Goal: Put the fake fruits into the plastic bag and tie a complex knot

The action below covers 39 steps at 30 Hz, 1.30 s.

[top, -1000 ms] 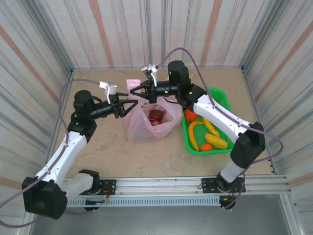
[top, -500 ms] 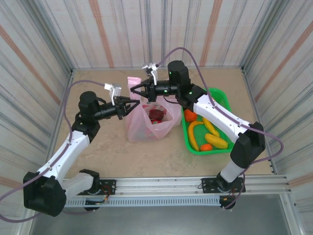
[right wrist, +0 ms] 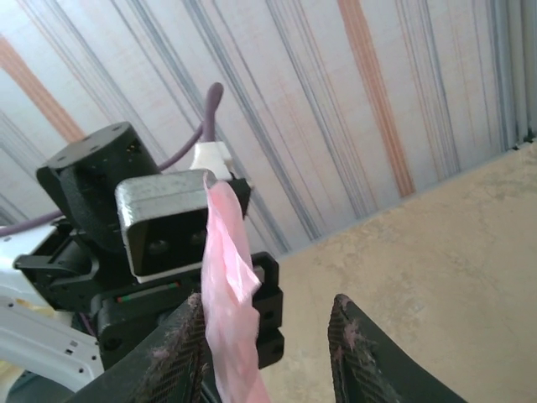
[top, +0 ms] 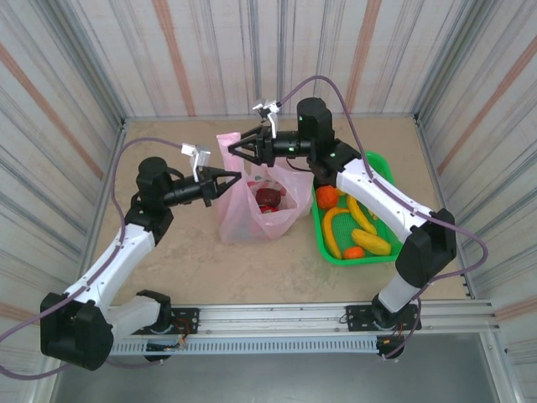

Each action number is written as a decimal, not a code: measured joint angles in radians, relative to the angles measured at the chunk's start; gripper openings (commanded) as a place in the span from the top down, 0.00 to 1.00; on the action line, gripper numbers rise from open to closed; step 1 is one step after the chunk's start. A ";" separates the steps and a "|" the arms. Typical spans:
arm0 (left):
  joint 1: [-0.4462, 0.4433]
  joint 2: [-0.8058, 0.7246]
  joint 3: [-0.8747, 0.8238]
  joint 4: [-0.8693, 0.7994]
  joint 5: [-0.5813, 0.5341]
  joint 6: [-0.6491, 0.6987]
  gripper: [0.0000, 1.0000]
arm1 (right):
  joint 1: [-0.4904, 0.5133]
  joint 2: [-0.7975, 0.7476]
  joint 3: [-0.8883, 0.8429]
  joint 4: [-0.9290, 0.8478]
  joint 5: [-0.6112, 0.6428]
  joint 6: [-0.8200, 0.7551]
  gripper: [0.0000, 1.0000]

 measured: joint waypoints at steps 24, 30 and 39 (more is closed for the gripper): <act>0.000 0.015 0.094 -0.074 -0.027 0.033 0.55 | 0.017 0.026 0.047 0.011 -0.023 -0.001 1.00; 0.000 0.021 0.167 -0.104 -0.049 0.046 0.68 | 0.026 0.026 0.047 0.000 -0.009 -0.005 1.00; 0.000 0.037 0.164 -0.121 -0.060 0.061 0.93 | 0.030 0.024 0.047 -0.007 0.015 -0.006 1.00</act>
